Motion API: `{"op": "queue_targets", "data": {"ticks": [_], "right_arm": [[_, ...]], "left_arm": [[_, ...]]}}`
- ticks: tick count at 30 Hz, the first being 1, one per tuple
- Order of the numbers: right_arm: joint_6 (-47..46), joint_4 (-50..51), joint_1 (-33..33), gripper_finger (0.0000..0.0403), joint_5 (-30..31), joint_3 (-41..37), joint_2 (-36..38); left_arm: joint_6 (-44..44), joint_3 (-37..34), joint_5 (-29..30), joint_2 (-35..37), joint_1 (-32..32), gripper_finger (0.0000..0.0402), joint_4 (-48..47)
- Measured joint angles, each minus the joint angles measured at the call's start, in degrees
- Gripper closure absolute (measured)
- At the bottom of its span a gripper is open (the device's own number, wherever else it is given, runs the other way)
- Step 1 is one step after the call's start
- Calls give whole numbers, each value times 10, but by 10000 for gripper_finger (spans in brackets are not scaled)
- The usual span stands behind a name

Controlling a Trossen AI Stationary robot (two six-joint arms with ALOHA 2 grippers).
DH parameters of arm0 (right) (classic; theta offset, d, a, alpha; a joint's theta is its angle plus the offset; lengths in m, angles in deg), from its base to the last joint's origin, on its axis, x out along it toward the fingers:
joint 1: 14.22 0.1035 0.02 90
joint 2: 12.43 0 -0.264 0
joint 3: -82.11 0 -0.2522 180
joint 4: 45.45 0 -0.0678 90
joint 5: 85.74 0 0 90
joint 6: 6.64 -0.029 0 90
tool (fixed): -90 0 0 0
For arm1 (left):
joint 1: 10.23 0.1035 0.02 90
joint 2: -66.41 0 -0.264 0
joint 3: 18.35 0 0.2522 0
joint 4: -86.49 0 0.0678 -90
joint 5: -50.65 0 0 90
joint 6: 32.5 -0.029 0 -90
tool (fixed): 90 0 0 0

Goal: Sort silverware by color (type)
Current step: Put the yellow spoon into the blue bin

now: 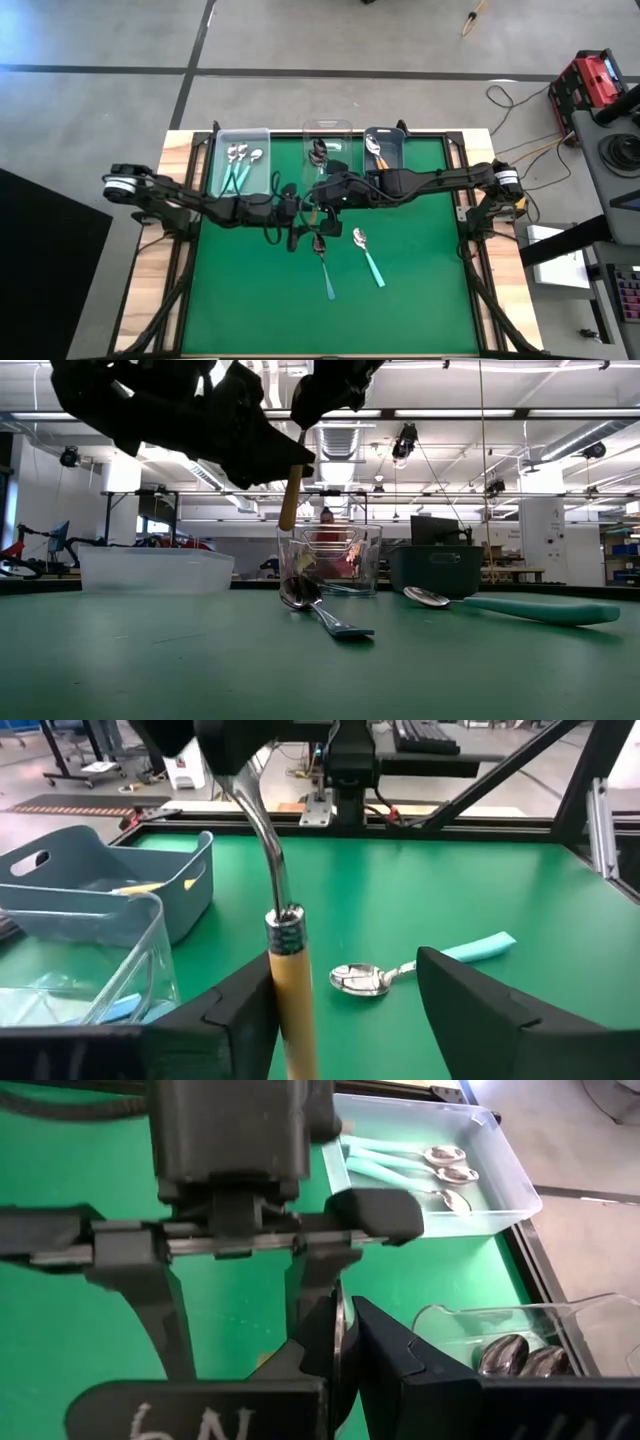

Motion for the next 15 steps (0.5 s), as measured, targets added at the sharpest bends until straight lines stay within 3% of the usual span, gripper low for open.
{"op": "queue_targets", "data": {"ticks": [6,12,15], "right_arm": [[0,7,3,390,0,0,0],[1,7,4,390,0,1,0],[-4,6,5,384,-1,1,0]], "left_arm": [[0,6,3,-16,0,262,1],[5,3,35,-12,1,381,0],[4,3,35,-12,0,384,2]]}}
